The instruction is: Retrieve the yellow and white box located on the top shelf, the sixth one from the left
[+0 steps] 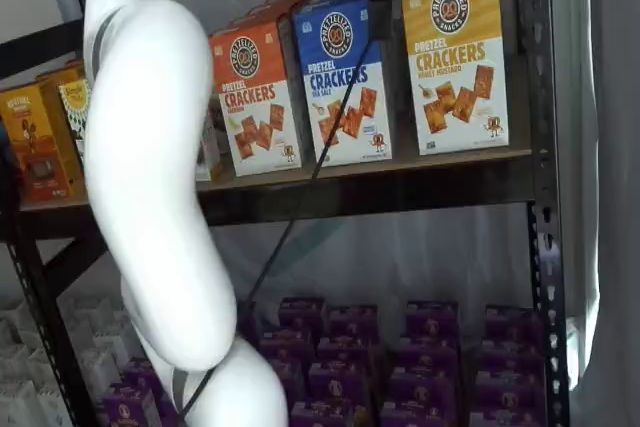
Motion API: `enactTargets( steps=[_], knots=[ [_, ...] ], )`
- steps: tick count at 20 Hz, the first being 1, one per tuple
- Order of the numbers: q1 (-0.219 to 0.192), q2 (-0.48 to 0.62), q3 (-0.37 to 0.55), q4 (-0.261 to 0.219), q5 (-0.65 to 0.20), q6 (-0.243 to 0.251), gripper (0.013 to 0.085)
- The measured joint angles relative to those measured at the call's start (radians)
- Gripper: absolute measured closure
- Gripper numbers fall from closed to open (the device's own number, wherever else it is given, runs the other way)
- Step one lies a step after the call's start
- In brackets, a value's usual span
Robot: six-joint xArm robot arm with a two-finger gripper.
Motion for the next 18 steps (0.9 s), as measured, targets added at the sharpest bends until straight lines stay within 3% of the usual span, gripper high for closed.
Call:
enactTargets(
  steps=[2,6,8,14,18],
  knots=[
    [0.028,0.002,-0.006,-0.050,0.019,0.003,0.0130],
    [0.039,-0.025,0.028,-0.058,0.010,0.011,0.0130],
    [0.025,-0.030,0.031,-0.025,0.007,0.013,0.0130],
    [-0.076,-0.035,0.026,0.184,-0.077,0.019,0.0130],
    [-0.102,0.020,-0.059,0.238,-0.077,0.028,0.0130]
  ],
)
